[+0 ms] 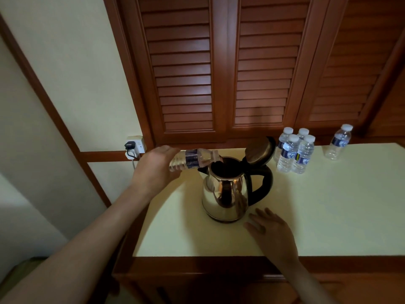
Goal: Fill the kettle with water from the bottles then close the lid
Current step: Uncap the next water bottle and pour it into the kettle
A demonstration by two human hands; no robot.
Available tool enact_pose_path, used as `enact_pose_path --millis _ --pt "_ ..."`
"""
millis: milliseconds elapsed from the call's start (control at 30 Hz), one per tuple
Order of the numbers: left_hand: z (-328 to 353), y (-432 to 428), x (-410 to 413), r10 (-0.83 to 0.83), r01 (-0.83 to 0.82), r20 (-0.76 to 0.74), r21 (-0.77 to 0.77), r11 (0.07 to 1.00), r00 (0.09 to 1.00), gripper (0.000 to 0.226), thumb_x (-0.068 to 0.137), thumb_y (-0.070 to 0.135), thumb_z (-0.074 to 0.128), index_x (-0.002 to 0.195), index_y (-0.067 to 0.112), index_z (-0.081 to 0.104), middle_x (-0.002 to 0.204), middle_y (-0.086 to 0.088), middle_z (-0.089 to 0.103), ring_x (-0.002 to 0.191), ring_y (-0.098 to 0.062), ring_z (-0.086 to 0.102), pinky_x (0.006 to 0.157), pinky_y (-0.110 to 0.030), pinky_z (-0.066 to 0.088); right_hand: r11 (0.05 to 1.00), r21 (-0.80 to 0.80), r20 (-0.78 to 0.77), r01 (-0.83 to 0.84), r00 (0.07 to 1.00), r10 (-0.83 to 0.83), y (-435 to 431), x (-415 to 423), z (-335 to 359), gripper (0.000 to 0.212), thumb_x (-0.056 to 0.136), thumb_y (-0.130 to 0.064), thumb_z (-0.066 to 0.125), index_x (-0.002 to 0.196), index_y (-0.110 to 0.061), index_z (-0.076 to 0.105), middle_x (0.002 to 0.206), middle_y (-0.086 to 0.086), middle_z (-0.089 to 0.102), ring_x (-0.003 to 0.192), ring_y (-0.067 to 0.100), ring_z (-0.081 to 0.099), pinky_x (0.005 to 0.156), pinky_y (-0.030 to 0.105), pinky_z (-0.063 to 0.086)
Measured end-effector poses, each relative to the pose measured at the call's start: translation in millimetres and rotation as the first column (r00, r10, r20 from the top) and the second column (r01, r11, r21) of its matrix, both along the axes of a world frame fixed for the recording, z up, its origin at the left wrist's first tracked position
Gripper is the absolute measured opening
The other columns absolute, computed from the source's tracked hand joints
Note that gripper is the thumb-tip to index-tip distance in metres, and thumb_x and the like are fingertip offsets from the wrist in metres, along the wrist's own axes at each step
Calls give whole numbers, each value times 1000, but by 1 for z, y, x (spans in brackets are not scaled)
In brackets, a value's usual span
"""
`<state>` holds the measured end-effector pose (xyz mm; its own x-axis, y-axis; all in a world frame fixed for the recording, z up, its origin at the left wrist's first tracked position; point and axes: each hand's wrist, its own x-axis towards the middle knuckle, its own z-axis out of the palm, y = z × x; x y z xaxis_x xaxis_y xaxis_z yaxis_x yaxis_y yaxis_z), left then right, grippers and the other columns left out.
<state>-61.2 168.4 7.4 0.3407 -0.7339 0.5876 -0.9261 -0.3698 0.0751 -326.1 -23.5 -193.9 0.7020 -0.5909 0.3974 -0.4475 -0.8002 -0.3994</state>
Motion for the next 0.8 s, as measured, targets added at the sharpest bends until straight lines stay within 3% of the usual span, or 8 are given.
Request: enact_pose_path --millis 133,233,467,633,800 --pt "3 0 -1 3 -3 13 21 1000 1000 59 64 13 92 119 8 70 104 -11 73 92 -33 69 72 -38 55 994 -108 16 -13 1000 15 6 1 12 22 72 -25 88 91 -22 78 104 1 75 105 30 68 94 31 42" --pt "2 0 0 2 -3 27 43 999 1000 60 64 14 92 120 8 70 105 -11 72 92 -33 69 71 -38 54 999 -46 23 5 1000 -4 3 1 8 19 80 -33 80 96 -24 77 112 0 74 113 28 65 98 32 44" --pt "1 -1 1 15 -18 44 67 998 999 62 64 15 91 121 8 69 107 -10 71 96 -33 67 75 -39 55 1000 2 1 7 1000 -7 -2 2 -4 38 87 -52 55 108 -27 75 122 -1 70 124 28 58 101 43 49" --pt "1 0 0 20 -23 45 76 997 999 61 65 15 91 122 9 69 109 -10 72 98 -32 67 76 -38 55 1000 10 -4 24 1000 -24 -2 3 -4 32 85 -48 62 106 -28 75 121 -2 70 124 28 58 99 44 50" --pt "4 0 4 22 -24 35 82 996 999 64 63 14 92 122 8 69 110 -10 71 99 -32 66 77 -39 56 1000 6 -29 27 999 -26 -4 4 -6 36 86 -52 56 105 -28 75 121 -4 70 124 26 58 100 43 49"
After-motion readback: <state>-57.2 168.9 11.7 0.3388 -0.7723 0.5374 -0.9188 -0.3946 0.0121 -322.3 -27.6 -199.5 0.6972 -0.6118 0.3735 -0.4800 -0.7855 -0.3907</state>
